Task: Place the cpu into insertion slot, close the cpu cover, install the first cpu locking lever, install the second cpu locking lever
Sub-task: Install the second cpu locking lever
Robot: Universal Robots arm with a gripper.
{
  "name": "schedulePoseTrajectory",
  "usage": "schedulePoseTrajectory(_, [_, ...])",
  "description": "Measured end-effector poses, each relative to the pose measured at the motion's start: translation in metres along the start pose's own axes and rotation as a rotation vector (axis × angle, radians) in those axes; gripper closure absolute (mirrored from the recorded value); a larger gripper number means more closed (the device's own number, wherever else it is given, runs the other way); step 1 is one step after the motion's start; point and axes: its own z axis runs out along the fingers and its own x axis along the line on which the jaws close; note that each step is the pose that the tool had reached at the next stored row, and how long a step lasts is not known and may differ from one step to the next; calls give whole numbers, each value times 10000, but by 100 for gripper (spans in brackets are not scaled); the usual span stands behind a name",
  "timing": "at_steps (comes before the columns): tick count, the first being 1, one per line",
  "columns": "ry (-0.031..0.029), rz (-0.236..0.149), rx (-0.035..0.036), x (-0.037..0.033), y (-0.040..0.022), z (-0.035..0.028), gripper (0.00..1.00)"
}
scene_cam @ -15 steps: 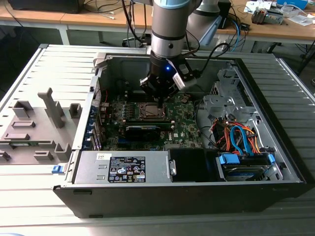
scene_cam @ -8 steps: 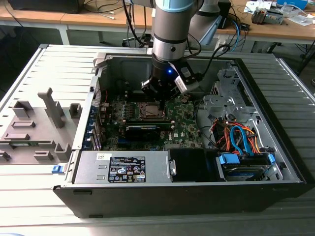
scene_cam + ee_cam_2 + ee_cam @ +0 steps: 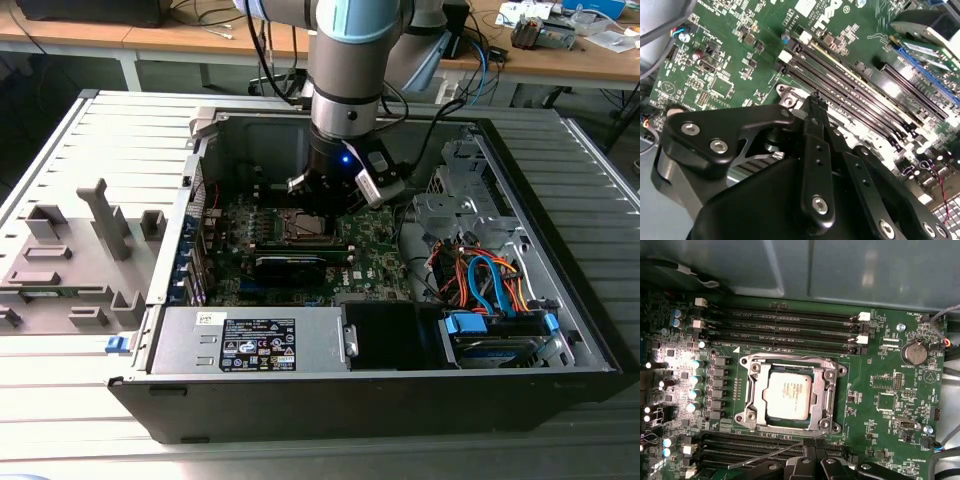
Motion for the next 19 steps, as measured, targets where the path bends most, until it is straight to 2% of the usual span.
schedulePoseTrajectory(5, [-5, -165, 2, 1, -24, 65, 89])
schedulePoseTrajectory(15, [-10, -246, 2, 3, -51, 134, 89])
schedulePoseTrajectory(19, [-8, -246, 1, 41, -58, 142, 89])
